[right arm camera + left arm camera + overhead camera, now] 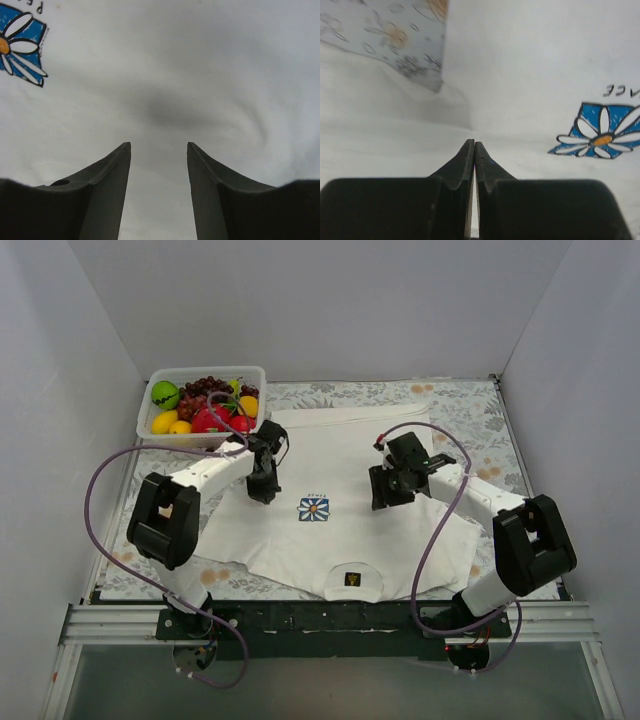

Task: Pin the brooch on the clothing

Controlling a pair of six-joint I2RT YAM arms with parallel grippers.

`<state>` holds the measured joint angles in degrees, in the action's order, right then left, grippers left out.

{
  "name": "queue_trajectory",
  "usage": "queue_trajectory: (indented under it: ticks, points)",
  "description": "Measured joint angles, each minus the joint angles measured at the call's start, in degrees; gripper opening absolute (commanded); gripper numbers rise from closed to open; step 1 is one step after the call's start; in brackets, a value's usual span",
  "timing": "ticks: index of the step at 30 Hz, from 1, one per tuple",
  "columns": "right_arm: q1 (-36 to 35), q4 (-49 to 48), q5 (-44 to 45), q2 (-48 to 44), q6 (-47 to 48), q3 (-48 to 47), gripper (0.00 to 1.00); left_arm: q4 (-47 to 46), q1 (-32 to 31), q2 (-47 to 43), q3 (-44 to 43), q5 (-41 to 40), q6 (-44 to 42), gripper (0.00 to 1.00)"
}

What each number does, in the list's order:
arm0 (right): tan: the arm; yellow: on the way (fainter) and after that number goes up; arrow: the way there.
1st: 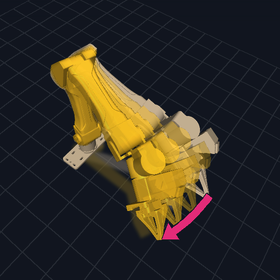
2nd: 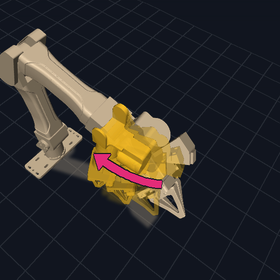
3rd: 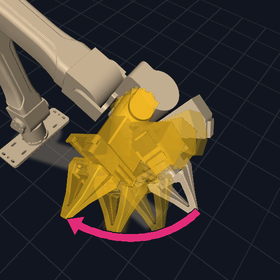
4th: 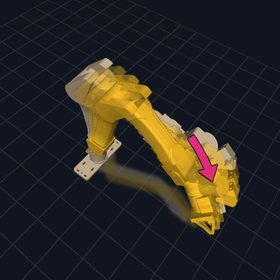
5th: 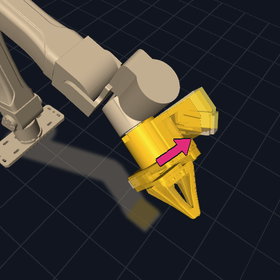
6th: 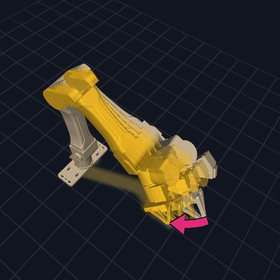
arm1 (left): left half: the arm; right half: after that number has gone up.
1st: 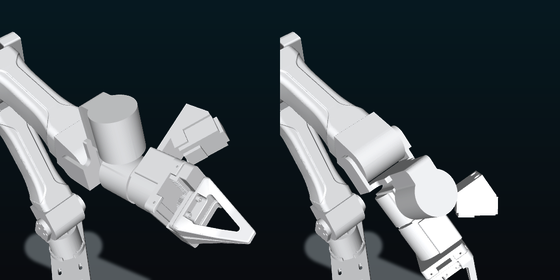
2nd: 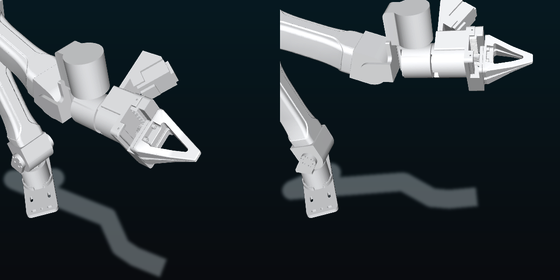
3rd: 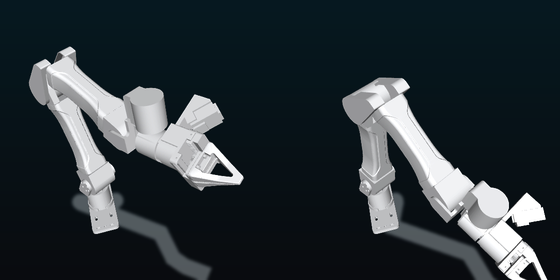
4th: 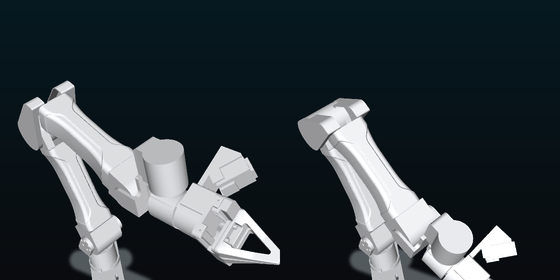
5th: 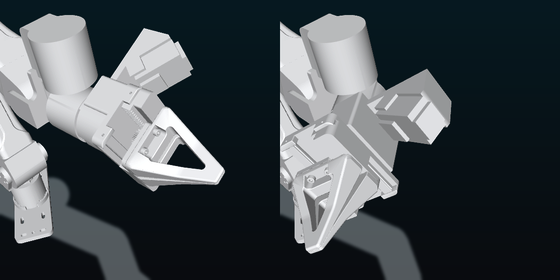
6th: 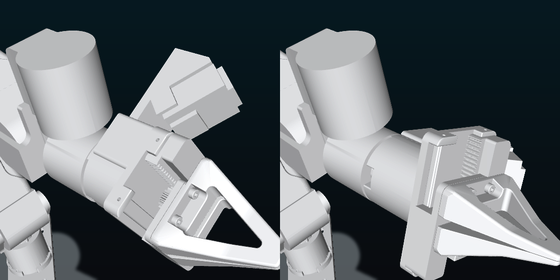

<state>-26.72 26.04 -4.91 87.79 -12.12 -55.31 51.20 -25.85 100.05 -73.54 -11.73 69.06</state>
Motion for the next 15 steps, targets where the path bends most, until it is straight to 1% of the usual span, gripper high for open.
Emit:
queue_trajectory:
  ticks: [4, 6, 11, 15]
  points:
    - [-4.4, -0.1, -1.7, -0.4, -0.1, 0.1, 0.57, -3.0, -3.2, 0.1, 4.7, 7.8, 1.7, 0.00]
    - [-6.0, -0.4, -2.6, -0.4, -0.4, 0.8, 0.57, -3.8, -4.2, 0.1, 5.8, 9.9, 2.5, 0.00]
    - [-8.7, -0.6, -4.1, -0.3, -1.6, 5.0, 0.58, -5.3, -4.6, 0.1, 9.7, 12.7, 3.8, 0.00]
    - [-9.4, -0.3, -4.3, 0.0, -2.6, 7.2, 0.58, -5.5, -4.3, -0.8, 12.5, 13.8, 4.8, 0.00]
